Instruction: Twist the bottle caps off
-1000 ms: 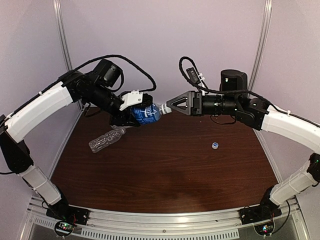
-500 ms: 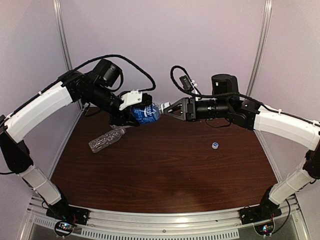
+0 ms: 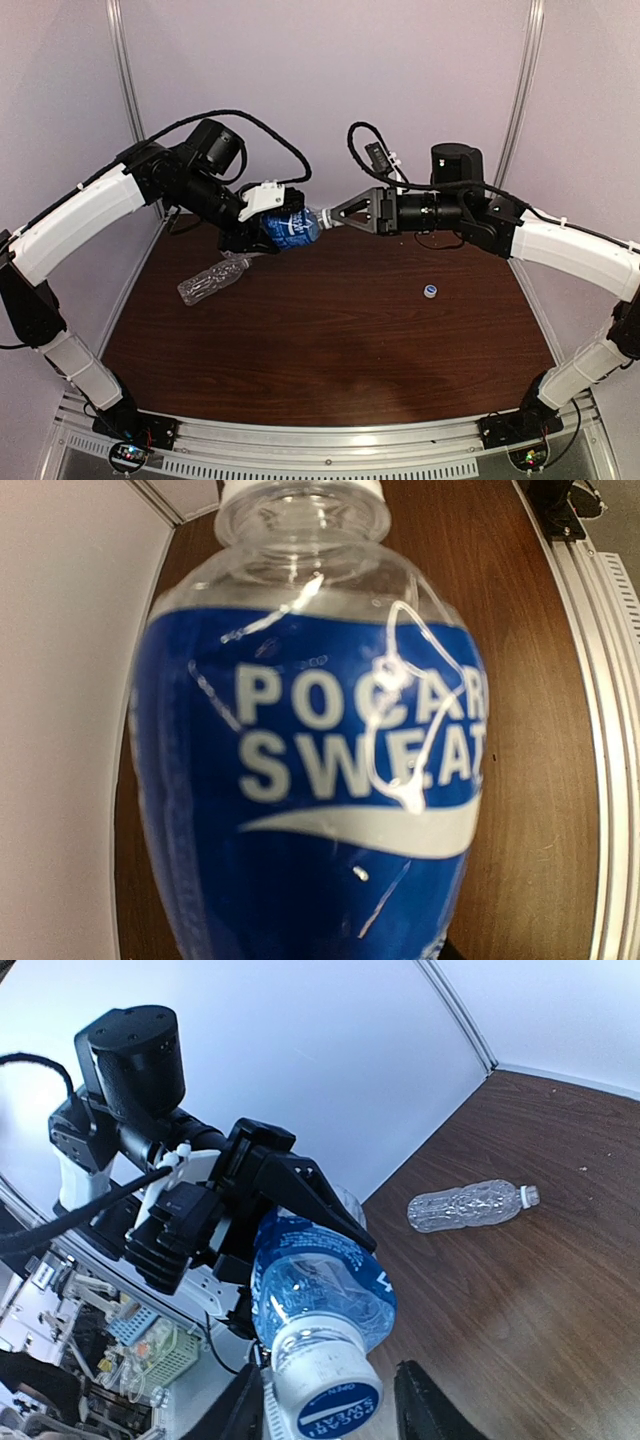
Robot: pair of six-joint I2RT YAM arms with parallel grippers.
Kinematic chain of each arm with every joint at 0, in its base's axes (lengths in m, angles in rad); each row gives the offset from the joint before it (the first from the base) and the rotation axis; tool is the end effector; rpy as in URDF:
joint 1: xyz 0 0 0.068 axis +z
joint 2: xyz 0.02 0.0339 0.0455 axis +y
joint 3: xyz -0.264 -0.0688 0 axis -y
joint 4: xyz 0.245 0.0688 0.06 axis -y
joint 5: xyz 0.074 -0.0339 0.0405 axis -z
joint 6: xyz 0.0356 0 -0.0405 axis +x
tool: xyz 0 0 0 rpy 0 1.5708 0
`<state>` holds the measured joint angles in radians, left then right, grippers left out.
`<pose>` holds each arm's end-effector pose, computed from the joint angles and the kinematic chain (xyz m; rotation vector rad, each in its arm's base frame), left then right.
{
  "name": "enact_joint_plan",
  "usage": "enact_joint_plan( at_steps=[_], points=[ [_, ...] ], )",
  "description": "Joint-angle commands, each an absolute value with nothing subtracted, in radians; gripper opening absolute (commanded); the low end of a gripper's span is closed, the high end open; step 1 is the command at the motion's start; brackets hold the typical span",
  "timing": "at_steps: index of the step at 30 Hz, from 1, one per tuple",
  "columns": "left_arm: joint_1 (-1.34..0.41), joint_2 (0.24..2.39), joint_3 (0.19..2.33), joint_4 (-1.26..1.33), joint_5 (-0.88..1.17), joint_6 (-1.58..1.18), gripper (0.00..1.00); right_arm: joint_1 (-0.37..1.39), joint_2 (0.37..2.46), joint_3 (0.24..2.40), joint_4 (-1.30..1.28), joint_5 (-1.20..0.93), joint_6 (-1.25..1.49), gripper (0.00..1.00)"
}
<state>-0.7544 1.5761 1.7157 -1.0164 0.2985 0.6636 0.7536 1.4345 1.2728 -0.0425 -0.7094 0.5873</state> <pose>0.2295 -0.2300 0.3880 1.6843 1.7604 -0.4054 0.2281 0.2458 0.3743 -0.7417 1.8786 1.5393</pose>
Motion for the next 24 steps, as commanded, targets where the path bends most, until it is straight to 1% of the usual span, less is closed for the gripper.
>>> enact_joint_plan(
  at_steps=[1, 3, 7, 12, 16, 24],
  points=[
    [-0.750, 1.552, 1.708, -0.983, 0.322, 0.670, 0.39, 0.749, 1.419, 1.265, 0.034, -0.771, 0.617, 0.37],
    [-0.750, 1.554, 1.707, -0.983, 0.322, 0.672, 0.39, 0.749, 1.424, 1.261, 0.049, -0.789, 0.628, 0.30],
    [-0.750, 1.554, 1.707, -0.984, 0.322, 0.673, 0.39, 0.749, 1.424, 1.259, 0.057, -0.809, 0.635, 0.21],
    [-0.750, 1.555, 1.703, -0.985, 0.319, 0.675, 0.39, 0.749, 1.419, 1.263, 0.026, -0.798, 0.608, 0.15],
    [-0.749, 1.552, 1.690, -0.984, 0.312, 0.678, 0.39, 0.740, 1.404, 1.276, -0.041, -0.779, 0.549, 0.12],
    [-0.750, 1.548, 1.674, -0.991, 0.313, 0.683, 0.39, 0.676, 1.365, 1.244, -0.075, -0.835, 0.483, 0.05]
  ],
)
